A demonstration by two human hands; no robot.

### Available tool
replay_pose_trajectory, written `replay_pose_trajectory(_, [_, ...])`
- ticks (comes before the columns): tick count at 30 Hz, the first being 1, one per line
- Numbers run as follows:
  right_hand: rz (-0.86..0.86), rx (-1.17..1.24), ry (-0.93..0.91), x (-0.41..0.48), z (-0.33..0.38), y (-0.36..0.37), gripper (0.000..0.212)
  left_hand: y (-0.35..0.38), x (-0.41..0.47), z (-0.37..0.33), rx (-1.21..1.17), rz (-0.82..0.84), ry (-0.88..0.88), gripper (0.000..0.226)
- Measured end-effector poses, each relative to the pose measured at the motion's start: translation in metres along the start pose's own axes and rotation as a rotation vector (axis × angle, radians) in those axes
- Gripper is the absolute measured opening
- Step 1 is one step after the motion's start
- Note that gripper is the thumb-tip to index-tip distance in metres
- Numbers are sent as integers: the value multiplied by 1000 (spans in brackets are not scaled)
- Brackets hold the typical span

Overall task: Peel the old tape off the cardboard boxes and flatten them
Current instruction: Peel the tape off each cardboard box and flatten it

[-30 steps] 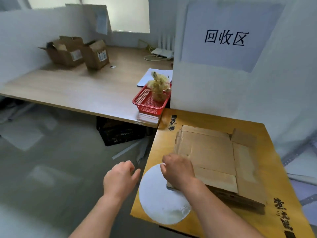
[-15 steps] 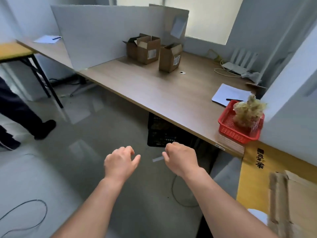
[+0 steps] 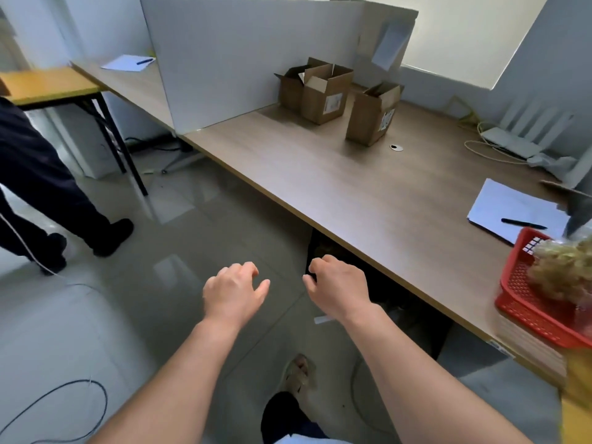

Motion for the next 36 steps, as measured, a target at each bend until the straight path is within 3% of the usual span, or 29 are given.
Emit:
replay_pose_trajectory(7, [-12,36,18,137,-32,3,31,10,134,-21,47,-13,60,38])
replay_pose_trajectory(15, [-69,24,83,278,-117,-9,31,30,294,-95,49,-24,189,39])
replay_pose_trajectory(26, [-85,11,218,365,-209,-6,29,62,418,-169,-7,28,291,39])
replay_pose_trajectory(36, [-62,-20,437,438,-261,14,28,86,548,-232,-34,99,544,55])
Point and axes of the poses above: each hand's wrist, its own x-axis towards the middle knuckle, its own y-axis out of the palm, z = x × y, the point moved 4 cm from there along x, towards the middle knuckle, and after that the axes turned 7 degrees about -x, right-handed, at the moved point
